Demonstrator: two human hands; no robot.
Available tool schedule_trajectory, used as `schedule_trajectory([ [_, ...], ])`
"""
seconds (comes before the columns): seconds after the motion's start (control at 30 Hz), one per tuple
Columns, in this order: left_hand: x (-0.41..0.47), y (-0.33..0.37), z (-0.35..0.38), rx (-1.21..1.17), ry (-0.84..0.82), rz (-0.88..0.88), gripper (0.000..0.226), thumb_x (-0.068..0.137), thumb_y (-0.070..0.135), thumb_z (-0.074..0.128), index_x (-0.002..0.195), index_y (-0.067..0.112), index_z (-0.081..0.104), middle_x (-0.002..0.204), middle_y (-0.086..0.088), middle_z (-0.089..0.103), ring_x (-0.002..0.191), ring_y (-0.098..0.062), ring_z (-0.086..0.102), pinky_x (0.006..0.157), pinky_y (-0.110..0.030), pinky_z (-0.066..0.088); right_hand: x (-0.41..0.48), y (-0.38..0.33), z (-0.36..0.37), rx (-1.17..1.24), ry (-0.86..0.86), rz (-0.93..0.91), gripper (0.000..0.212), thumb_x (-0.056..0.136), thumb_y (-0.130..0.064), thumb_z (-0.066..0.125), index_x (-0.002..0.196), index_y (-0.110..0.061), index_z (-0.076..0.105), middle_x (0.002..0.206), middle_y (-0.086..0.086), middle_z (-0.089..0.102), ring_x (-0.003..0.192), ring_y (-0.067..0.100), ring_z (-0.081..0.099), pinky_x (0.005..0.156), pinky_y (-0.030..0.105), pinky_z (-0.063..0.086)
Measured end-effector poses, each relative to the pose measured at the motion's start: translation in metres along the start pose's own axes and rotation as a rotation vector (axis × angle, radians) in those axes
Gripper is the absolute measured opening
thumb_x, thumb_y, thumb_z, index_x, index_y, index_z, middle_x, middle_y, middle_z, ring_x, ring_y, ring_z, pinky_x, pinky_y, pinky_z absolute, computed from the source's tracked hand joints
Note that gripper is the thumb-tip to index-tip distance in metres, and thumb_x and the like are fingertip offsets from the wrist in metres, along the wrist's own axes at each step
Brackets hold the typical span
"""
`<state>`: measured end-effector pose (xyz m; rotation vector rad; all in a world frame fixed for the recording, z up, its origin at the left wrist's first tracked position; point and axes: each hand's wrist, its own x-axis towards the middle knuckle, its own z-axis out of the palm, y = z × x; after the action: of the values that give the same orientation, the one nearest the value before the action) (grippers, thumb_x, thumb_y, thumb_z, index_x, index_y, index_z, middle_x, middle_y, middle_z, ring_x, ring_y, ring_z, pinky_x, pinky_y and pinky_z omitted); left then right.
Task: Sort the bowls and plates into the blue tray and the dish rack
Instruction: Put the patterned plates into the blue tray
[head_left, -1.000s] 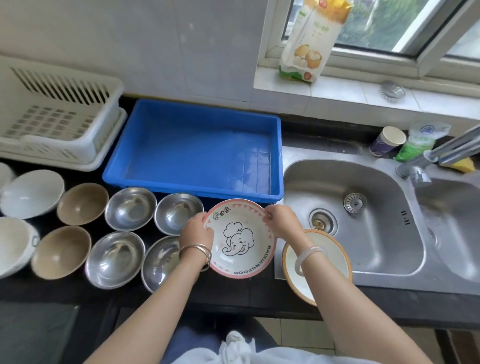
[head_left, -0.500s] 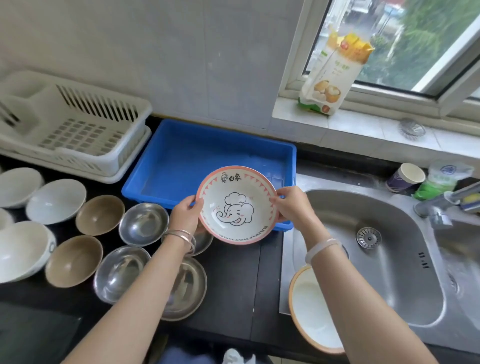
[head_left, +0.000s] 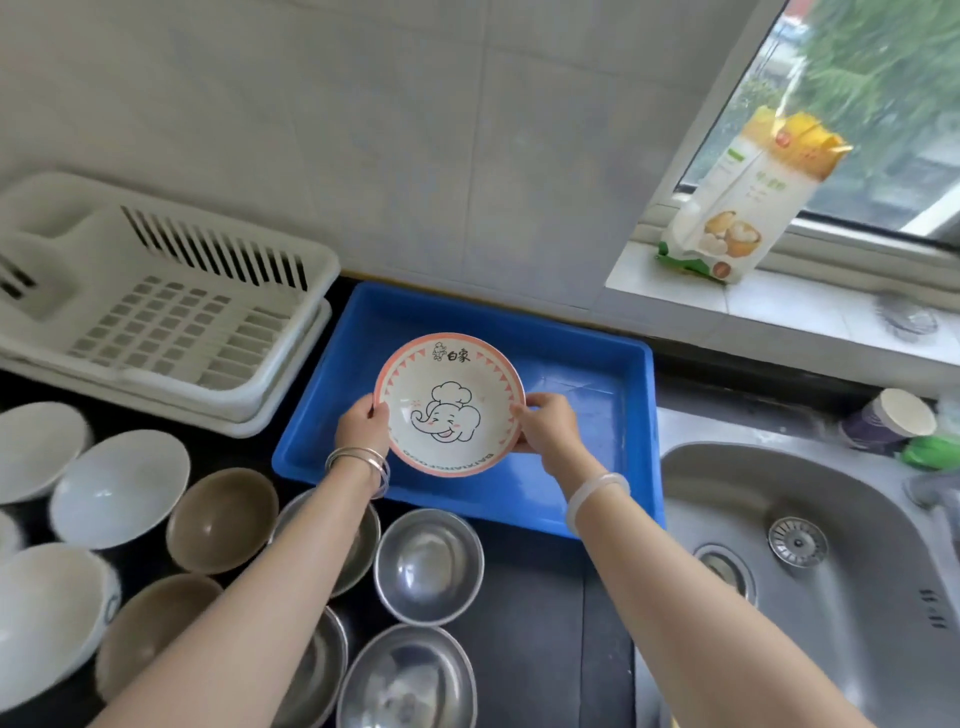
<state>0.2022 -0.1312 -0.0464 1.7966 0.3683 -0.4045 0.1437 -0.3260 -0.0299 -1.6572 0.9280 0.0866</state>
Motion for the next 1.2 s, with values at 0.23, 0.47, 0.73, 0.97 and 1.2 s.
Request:
schedule_trajectory([
  [0.23, 0.052, -0.008, -0.004, 0.031, -0.033, -0.055, 0.033, 0.091, 0.011, 0.040, 0.064, 0.026, 0.052, 0.088, -0.012, 0.059, 0.081, -0.026, 0.053, 0.072, -0.036, 0.044, 0.026, 0.004, 0.033, 0.022, 0.020, 0.070, 0.018, 0.092, -0.008, 0.051, 0.079, -0.011, 0.063, 0.088, 0.016, 0.068, 0.067, 0.027, 0.069, 0.048, 0.028, 0.058],
  [0.47, 0.067, -0.014, -0.006, -0.016, -0.062, -0.083, 0.031, 0.092, 0.013, 0.042, 0.068, 0.026, 0.057, 0.076, -0.001, 0.060, 0.083, -0.025, 0.057, 0.076, -0.036, 0.047, 0.030, 0.013, 0.047, 0.121, 0.045, 0.097, 0.013, 0.092, -0.011, 0.054, 0.083, -0.014, 0.063, 0.084, 0.009, 0.068, 0.073, 0.029, 0.070, 0.055, 0.030, 0.059],
  [0.73, 0.051, -0.019, -0.020, -0.411, -0.258, -0.431, 0.024, 0.095, 0.017, 0.046, 0.118, 0.016, 0.051, 0.105, -0.012, 0.059, 0.087, -0.031, 0.059, 0.070, -0.049, 0.051, 0.011, 0.028, 0.042, 0.443, -0.169, 0.151, 0.023, 0.094, -0.015, 0.055, 0.112, -0.007, 0.065, 0.100, 0.007, 0.072, 0.081, 0.020, 0.072, 0.067, 0.021, 0.058],
  [0.97, 0.046, -0.022, -0.021, -0.515, -0.228, -0.402, 0.029, 0.094, 0.010, 0.047, 0.122, 0.013, 0.053, 0.117, -0.015, 0.058, 0.103, -0.035, 0.058, 0.077, -0.044, 0.051, 0.005, 0.032, 0.059, 0.616, -0.142, 0.120, 0.022, 0.094, -0.011, 0.056, 0.115, -0.012, 0.060, 0.100, 0.004, 0.071, 0.076, 0.016, 0.073, 0.065, 0.020, 0.057],
  [1.2, 0.058, -0.016, -0.020, -0.633, -0.144, -0.383, 0.032, 0.094, 0.019, 0.047, 0.126, 0.020, 0.052, 0.120, -0.010, 0.055, 0.114, -0.035, 0.054, 0.076, -0.045, 0.052, 0.018, 0.010, 0.082, 0.639, -0.110, 0.144, 0.024, 0.094, -0.010, 0.055, 0.119, -0.010, 0.056, 0.100, 0.007, 0.070, 0.079, 0.020, 0.072, 0.065, 0.021, 0.059],
])
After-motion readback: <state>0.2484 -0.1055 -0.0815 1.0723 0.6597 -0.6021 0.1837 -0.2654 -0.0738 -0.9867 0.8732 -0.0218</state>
